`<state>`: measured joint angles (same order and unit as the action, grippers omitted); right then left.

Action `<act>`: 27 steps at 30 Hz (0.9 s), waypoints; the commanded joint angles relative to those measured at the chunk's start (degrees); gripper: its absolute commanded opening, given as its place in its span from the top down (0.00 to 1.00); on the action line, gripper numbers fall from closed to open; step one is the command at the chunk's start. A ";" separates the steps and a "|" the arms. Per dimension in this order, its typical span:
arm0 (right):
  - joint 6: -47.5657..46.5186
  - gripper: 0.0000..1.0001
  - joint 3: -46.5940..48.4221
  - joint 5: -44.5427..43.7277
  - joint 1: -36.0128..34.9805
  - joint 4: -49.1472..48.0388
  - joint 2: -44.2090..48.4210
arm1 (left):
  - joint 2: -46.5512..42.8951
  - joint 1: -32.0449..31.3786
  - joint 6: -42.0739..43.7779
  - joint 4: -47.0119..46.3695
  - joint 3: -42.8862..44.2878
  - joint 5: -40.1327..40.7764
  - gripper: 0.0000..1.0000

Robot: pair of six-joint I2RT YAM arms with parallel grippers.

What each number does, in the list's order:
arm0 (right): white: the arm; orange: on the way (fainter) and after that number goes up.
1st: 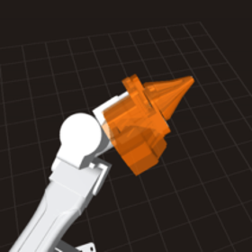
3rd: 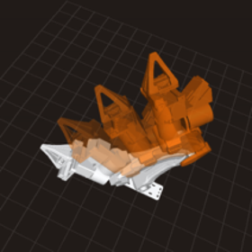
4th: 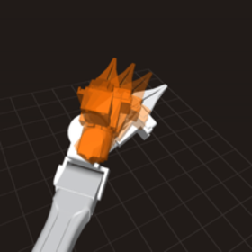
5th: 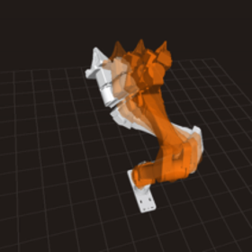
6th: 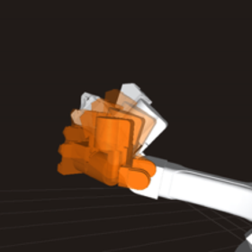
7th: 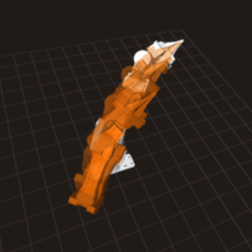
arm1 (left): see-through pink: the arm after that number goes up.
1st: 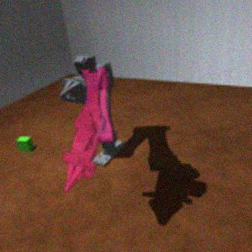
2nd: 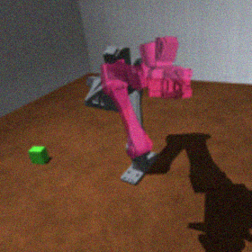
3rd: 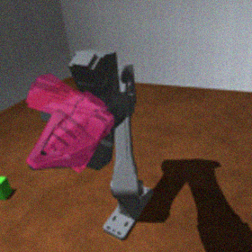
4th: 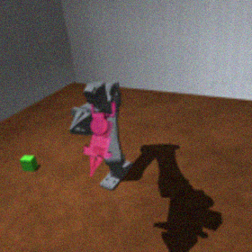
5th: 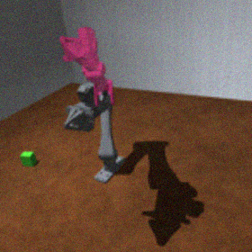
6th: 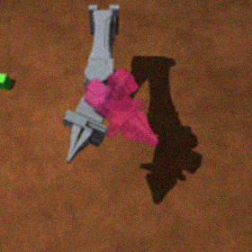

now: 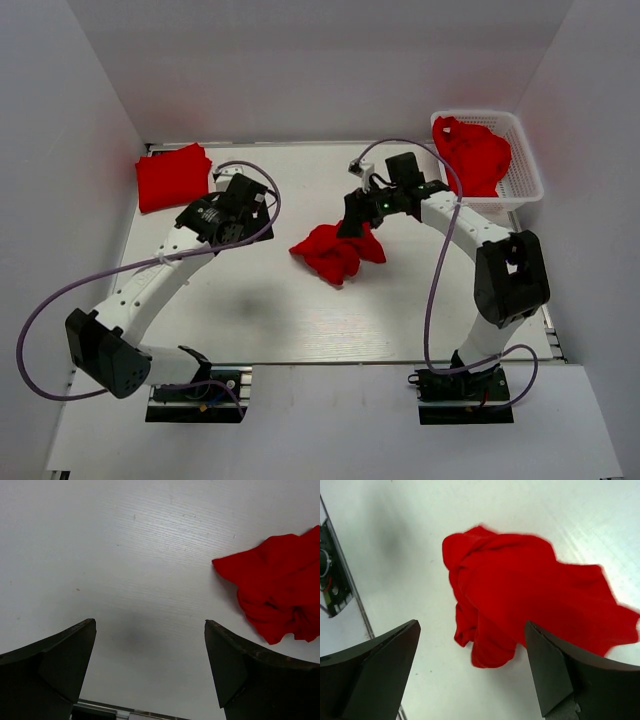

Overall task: Fold and stack the t-shirts
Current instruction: Move the tshirt to the center of the board, then flatten out the tshirt

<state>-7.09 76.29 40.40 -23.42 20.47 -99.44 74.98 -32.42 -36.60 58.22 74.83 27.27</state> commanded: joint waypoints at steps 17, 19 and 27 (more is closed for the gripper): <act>17.89 0.10 -13.01 -32.38 2.06 -1.39 12.51 | 13.34 1.57 1.88 -14.26 0.93 -11.08 0.00; 22.96 0.10 -12.57 -35.03 2.41 -1.48 12.17 | 16.94 2.54 0.31 -14.27 1.72 -13.02 0.00; 33.02 0.10 -12.74 -41.02 1.54 -6.12 10.32 | 28.45 5.53 -7.26 -19.52 2.43 -24.97 0.00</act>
<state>20.47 63.53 2.09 -21.26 19.07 -88.60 102.54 -27.00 -40.71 43.33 77.41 9.02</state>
